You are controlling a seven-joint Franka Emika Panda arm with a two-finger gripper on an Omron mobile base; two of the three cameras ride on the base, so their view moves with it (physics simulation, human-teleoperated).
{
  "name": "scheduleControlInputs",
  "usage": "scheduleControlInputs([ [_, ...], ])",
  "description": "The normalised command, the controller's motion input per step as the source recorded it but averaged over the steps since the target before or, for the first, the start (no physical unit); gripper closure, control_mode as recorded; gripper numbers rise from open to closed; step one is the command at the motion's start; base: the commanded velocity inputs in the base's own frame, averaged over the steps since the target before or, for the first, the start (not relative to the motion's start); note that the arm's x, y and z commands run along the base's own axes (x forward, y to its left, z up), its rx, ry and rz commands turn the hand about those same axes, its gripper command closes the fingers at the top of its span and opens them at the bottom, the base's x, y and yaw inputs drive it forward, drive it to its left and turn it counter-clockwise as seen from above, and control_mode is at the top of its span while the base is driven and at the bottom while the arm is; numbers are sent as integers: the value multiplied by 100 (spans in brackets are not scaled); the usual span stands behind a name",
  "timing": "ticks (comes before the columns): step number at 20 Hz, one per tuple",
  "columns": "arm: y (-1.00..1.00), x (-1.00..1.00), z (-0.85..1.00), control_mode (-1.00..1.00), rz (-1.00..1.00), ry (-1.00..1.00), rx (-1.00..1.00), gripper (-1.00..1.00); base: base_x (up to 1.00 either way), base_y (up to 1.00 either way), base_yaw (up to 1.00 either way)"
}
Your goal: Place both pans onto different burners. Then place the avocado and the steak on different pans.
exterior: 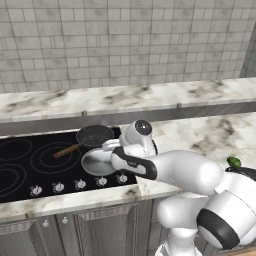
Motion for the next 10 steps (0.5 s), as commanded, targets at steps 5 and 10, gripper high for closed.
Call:
scheduleControlInputs([
  [5, 21, -18, -11, -100, 0, 0, 0, 100, 0, 0, 0],
  [10, 19, -34, -3, -100, 0, 0, 0, 100, 0, 0, 0],
])
